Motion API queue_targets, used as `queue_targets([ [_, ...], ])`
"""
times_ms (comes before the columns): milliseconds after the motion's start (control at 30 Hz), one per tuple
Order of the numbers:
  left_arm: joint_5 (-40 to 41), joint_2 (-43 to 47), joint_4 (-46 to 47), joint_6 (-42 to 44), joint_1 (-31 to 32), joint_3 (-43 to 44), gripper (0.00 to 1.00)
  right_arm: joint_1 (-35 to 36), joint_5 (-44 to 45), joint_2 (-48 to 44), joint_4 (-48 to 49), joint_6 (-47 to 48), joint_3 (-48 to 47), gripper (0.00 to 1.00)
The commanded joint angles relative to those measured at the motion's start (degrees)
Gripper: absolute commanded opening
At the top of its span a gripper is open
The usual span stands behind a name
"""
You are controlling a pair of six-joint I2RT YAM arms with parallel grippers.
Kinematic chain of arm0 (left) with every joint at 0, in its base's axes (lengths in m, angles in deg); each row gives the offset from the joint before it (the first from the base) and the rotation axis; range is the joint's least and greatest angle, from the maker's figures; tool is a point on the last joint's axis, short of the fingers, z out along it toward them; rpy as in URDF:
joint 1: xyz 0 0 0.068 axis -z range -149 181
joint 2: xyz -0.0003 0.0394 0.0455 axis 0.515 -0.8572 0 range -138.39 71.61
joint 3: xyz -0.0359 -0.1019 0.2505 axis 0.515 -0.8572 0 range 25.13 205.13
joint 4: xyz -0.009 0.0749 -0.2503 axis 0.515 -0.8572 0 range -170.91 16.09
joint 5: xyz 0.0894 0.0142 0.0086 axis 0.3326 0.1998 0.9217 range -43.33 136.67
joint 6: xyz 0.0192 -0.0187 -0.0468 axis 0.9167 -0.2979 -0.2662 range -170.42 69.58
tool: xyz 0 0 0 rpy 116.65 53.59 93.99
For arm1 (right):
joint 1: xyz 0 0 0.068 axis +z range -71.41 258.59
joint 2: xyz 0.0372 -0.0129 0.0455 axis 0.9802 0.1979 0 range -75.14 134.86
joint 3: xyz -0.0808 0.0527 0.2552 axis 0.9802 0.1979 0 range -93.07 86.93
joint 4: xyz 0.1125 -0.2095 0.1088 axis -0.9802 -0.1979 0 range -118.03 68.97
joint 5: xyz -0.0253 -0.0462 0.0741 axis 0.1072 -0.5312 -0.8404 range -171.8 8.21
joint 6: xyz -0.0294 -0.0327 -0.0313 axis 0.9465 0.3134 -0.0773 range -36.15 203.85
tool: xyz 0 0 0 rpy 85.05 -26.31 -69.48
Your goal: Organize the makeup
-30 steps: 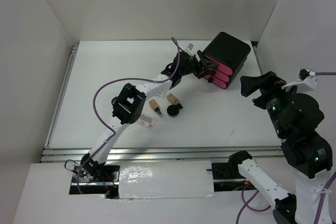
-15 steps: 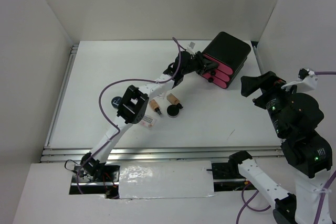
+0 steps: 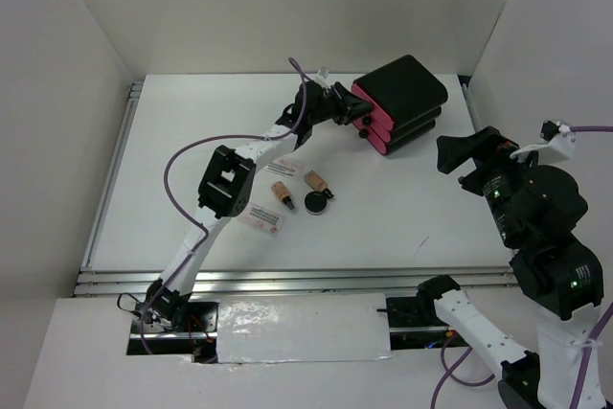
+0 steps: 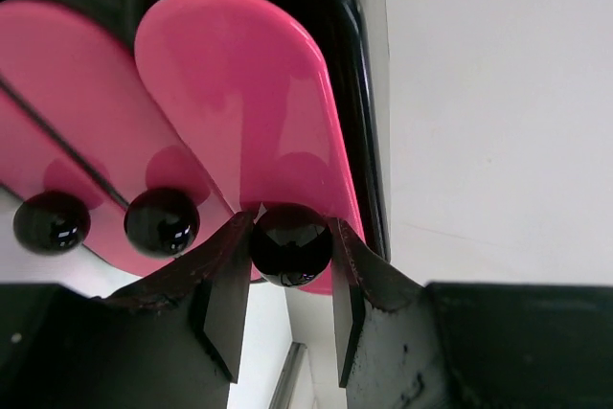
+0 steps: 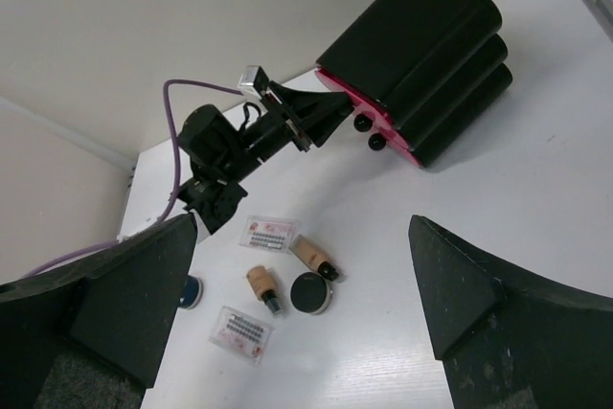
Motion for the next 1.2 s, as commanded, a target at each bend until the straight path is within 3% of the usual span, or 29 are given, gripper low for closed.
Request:
queue_targets([
  [0,0.4,4.8,1.7,2.6,-1.4,-2.7,0.03,0.2,-1.2,1.7,3.7,0.1,-0.1,1.0],
  [433,-1.7,19.1,7.8,4.3,-1.4,-24.5,0.0,0.1,-3.0,1.6,4.9,-2.0,1.4,1.0],
  [800,-2.1,26.7,8.2,6.7,-2.5,-35.3,0.01,0.1,-5.5,0.8,5.2,-3.2,2.4,1.0],
  [1000,-0.5,31.0,8.4,8.0,-2.7,-40.4,0.34,0.1,-7.9,2.0,4.9,-2.9,2.5,1.0],
  [1033,0.4,31.7,7.5,8.4,-2.7,-40.9,0.58,0.1,-8.2,2.1,5.1,-2.7,2.5,1.0],
  [1067,0.7,33.0,6.8,9.4,-2.7,-41.3,0.71,0.1,-9.0,2.5,5.1,-2.6,2.5,1.0],
  [1100,0.9,33.5,6.4,10.0,-2.7,-41.8,0.97,0.1,-9.4,2.7,5.0,-2.3,2.4,1.0],
  [1167,1.4,35.2,4.9,11.4,-2.8,-42.1,0.99,0.1,-10.5,3.6,5.1,-2.0,2.4,1.0],
])
